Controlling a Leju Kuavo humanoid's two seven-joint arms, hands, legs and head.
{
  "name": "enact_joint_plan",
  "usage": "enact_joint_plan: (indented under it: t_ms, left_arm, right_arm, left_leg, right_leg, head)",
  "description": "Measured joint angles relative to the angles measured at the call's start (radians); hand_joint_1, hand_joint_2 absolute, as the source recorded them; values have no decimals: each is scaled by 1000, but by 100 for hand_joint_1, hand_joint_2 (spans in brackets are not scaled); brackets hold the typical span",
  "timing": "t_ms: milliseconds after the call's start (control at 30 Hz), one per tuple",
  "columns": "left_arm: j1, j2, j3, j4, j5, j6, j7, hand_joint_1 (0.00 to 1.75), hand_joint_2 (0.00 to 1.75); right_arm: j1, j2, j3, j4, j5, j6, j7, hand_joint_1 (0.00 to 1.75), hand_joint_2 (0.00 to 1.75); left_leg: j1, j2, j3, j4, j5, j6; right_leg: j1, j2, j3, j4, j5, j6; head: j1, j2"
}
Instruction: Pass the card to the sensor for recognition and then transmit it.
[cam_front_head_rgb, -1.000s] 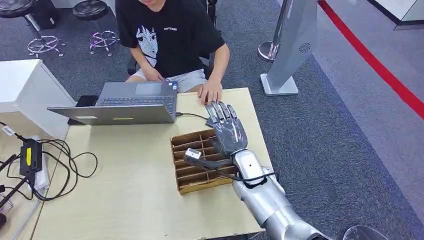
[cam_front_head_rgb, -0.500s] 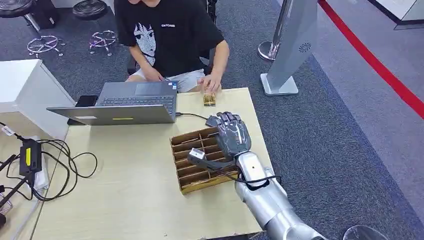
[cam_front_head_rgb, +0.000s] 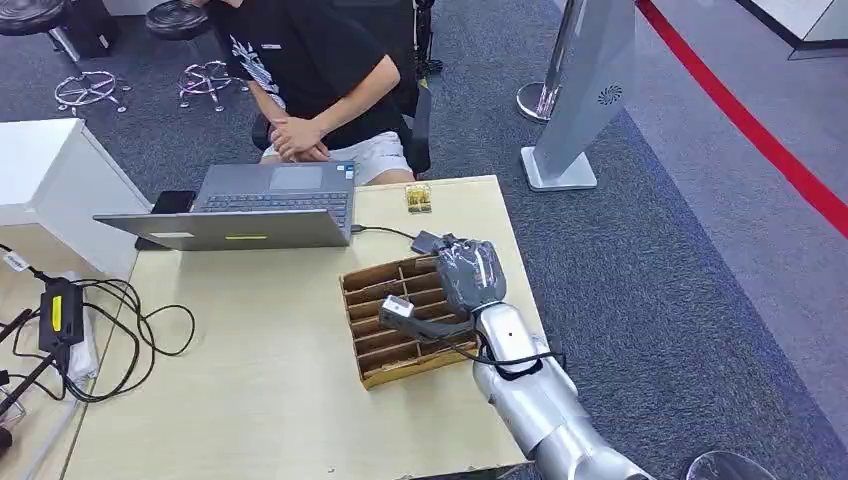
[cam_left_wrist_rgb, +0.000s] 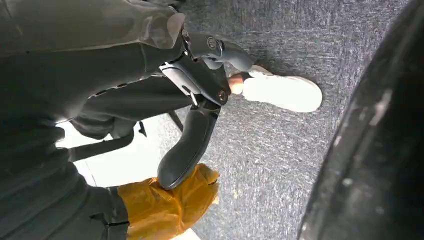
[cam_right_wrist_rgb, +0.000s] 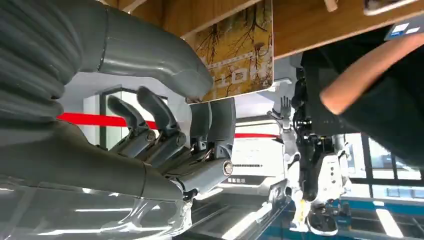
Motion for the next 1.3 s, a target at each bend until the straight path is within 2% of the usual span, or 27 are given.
enact_joint_plan:
  t_ms: [100,633,733,867,1000,1167,1300]
  left_arm:
    - [0,0,0,0,0,0,0,0,175]
    - [0,0,-2,0,0,0,0,0,175]
    - [0,0,-3,0,0,0,0,0,175]
    - [0,1,-3,0,0,0,-1,0,175]
    - [0,2,-3,0,0,0,-2,0,175]
    - [0,2,-5,0,0,-1,-6,0,175]
    - [0,2,-6,0,0,-1,-7,0,175]
  right_arm:
    - [1,0,-4,-5,0,1,0,173,175]
    - [7,-3,-16,-41,-20,-12,-18,175,175]
    - [32,-8,-26,-168,-86,-6,-51,175,175]
    - [57,-26,-40,-409,-151,69,-77,175,175]
    - [71,-36,-59,-573,-272,132,-133,175,175]
    - [75,-38,-87,-674,-426,191,-201,175,175]
    - [76,-38,-103,-707,-446,200,-214,175,175]
  left_leg:
    - [0,0,0,0,0,0]
    - [0,0,0,0,0,0]
    - [0,0,0,0,0,0]
    - [0,0,-1,0,0,0]
    - [0,0,-1,0,0,0]
    - [0,0,-1,0,0,0]
    - [0,0,-1,0,0,0]
  right_leg:
    - [0,0,0,0,0,0]
    - [0,0,0,0,0,0]
    - [0,0,0,0,0,0]
    - [0,0,-1,0,0,0]
    - [0,0,-1,0,0,0]
    - [0,0,-1,0,0,0]
    - [0,0,-1,0,0,0]
  head:
    - [0,0]
    - [0,0]
    - [0,0]
    - [0,0]
    - [0,0]
    - [0,0]
    - [0,0]
